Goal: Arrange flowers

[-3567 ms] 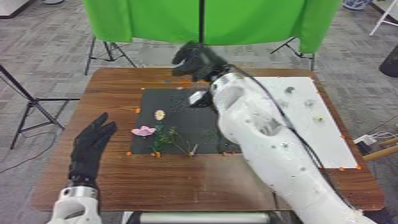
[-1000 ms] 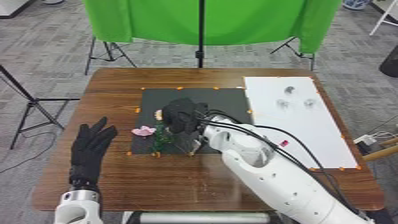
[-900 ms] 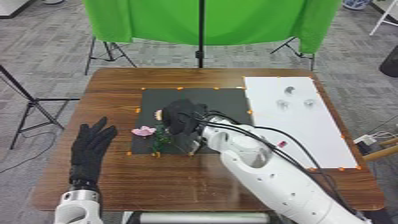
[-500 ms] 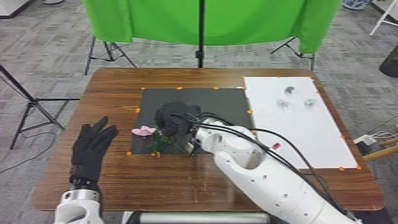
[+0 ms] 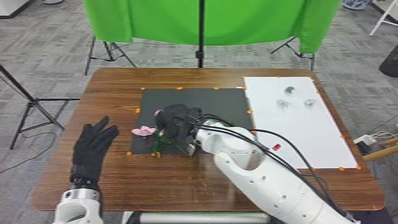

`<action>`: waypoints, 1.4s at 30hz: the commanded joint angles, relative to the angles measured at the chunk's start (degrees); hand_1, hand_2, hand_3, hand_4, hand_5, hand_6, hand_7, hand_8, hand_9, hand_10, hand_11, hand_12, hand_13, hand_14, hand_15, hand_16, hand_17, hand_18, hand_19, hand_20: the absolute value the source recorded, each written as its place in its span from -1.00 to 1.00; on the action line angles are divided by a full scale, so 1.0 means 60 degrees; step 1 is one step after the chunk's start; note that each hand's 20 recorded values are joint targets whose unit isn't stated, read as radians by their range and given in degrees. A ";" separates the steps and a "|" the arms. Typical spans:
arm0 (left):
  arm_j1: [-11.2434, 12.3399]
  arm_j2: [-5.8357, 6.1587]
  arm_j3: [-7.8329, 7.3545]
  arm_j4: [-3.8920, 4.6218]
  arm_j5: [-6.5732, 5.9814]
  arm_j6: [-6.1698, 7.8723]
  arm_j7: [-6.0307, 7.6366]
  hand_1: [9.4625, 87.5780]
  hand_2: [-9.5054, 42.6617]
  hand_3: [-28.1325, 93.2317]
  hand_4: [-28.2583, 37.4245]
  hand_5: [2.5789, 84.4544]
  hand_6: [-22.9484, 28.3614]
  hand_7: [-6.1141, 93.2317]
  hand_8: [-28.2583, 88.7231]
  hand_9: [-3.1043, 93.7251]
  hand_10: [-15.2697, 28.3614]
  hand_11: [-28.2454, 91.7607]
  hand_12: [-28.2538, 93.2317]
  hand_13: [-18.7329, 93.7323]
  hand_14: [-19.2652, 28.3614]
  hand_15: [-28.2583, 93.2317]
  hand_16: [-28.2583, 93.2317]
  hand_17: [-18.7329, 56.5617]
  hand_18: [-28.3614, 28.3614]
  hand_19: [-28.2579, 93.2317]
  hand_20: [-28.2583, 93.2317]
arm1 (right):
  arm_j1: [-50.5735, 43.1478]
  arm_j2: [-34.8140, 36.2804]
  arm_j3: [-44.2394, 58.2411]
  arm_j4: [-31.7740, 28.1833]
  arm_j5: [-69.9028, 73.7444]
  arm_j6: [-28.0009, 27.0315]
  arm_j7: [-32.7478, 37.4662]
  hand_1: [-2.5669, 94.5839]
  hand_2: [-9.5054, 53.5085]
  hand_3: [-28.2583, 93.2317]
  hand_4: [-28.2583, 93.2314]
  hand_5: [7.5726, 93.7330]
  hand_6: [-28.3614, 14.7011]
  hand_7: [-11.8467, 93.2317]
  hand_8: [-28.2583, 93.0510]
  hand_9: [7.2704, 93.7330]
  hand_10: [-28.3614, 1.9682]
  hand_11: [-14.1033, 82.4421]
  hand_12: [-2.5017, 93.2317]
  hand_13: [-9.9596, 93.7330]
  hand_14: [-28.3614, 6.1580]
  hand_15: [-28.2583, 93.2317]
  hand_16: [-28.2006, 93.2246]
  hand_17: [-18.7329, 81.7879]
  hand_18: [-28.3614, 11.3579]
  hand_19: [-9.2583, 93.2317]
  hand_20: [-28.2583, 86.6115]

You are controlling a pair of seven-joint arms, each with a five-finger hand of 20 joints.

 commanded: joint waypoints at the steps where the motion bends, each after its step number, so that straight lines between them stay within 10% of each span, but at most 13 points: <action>1: 0.0071 -0.0028 0.0000 0.0075 0.0088 -0.0086 -0.0111 -0.87 -0.47 0.50 -1.00 -0.07 0.04 -0.74 -0.61 -0.02 0.26 -0.29 -0.30 -0.05 0.42 -0.37 -0.48 -0.33 0.43 -0.46 -0.22 | 0.0077 0.0152 0.0037 -0.0064 -0.0145 -0.0017 0.0136 0.13 -1.00 0.52 -0.81 0.22 0.53 -0.31 -0.56 0.62 0.23 -0.48 -0.15 0.81 0.55 0.59 0.02 0.62 -0.06 1.00 0.64; 13: 0.0127 -0.0083 0.0014 0.0033 0.0096 -0.0058 -0.0022 -0.86 -0.49 0.51 -1.00 -0.07 0.03 -0.73 -0.62 -0.02 0.26 -0.29 -0.30 -0.05 0.42 -0.37 -0.48 -0.33 0.43 -0.45 -0.22 | 0.0319 0.0520 0.0319 -0.0673 0.0151 -0.0260 0.0344 0.06 -1.00 0.56 -0.83 0.14 0.56 -0.33 -0.74 0.58 0.18 -0.38 -0.16 0.81 0.54 0.60 0.03 0.61 -0.07 1.00 0.64; 23: 0.0131 -0.0097 -0.0032 0.0010 0.0168 0.0010 -0.0046 -0.86 -0.50 0.51 -1.00 -0.07 0.03 -0.73 -0.62 -0.02 0.26 -0.29 -0.30 -0.05 0.42 -0.37 -0.48 -0.33 0.43 -0.46 -0.22 | -0.0442 0.2581 0.3289 -0.2611 0.1689 0.1560 0.2398 -0.13 -1.00 0.61 -0.82 0.23 0.45 -0.37 -0.70 0.55 0.07 -0.20 -0.39 0.79 0.47 0.57 0.04 0.59 -0.11 1.00 0.62; 32: 0.0272 -0.0112 -0.0090 -0.0072 0.0146 0.0046 0.0001 -0.85 -0.50 0.50 -1.00 -0.07 0.03 -0.73 -0.62 -0.02 0.26 -0.29 -0.30 -0.05 0.42 -0.37 -0.48 -0.34 0.43 -0.45 -0.22 | -0.0952 0.2632 0.5119 -0.1167 0.1422 -0.0018 0.4370 -0.29 -0.99 0.54 -0.74 0.25 0.29 -0.47 -0.67 0.53 -0.15 -0.34 -0.48 0.74 0.28 0.54 0.03 0.55 -0.19 1.00 0.57; 42: 0.0241 -0.0163 -0.0018 -0.0047 0.0276 -0.0051 -0.0027 -0.86 -0.50 0.50 -1.00 -0.07 0.03 -0.73 -0.62 -0.02 0.26 -0.29 -0.30 -0.05 0.42 -0.37 -0.48 -0.34 0.43 -0.45 -0.22 | -0.1185 0.1909 0.5568 0.0835 -0.0058 -0.0826 0.3316 -0.25 -1.00 0.54 -0.74 0.14 0.35 -0.50 -0.67 0.53 -0.11 -0.38 -0.50 0.76 0.32 0.54 0.02 0.54 -0.22 1.00 0.55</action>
